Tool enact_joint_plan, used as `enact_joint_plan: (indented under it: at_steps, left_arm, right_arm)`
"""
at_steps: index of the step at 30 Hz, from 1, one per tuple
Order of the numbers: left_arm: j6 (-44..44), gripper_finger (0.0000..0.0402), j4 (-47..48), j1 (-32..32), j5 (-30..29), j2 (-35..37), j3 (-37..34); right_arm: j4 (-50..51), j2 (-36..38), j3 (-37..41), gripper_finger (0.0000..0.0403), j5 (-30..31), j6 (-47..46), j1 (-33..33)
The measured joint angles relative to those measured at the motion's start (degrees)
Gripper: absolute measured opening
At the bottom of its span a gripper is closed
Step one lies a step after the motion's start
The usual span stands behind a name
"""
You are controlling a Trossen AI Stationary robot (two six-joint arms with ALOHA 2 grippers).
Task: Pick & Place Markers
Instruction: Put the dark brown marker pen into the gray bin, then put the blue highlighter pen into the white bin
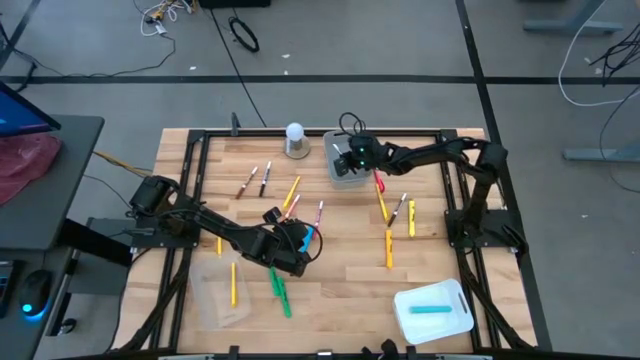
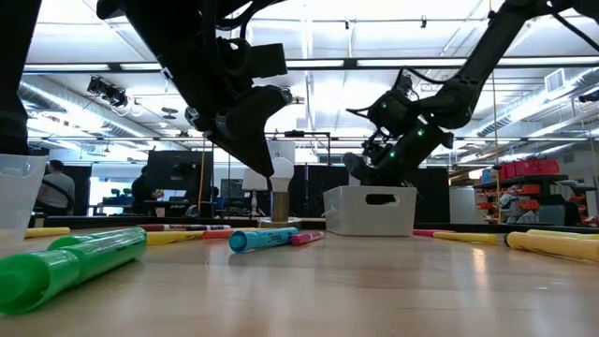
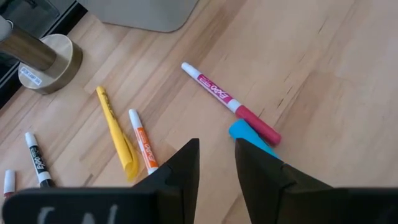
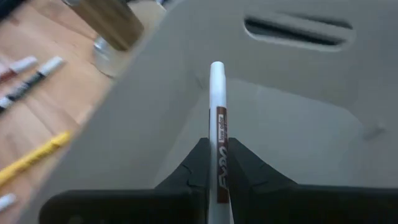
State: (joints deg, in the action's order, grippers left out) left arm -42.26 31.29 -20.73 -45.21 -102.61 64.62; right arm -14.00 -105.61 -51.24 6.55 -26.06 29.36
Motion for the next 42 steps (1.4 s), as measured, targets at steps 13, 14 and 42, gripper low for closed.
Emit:
enact_joint_plan:
  at_steps: [13, 14, 42]
  left_arm:
    - [-0.1, 0.011, 0.0, 0.0, 0.5, 0.0, 0.0]
    - [-0.1, 0.011, 0.0, 0.0, 0.9, 0.0, 0.0]
    - [-0.9, 0.011, -0.2, 0.0, 1.5, 0.0, 0.0]
  right_arm:
    - [2.1, -1.0, 0.0, 0.0058, 0.1, 0.6, 0.1]
    - [2.1, -1.0, 0.0, 0.0069, 0.5, 0.6, 0.1]
    - [21.2, 24.5, 0.0, 0.0153, 6.8, 19.5, -27.4]
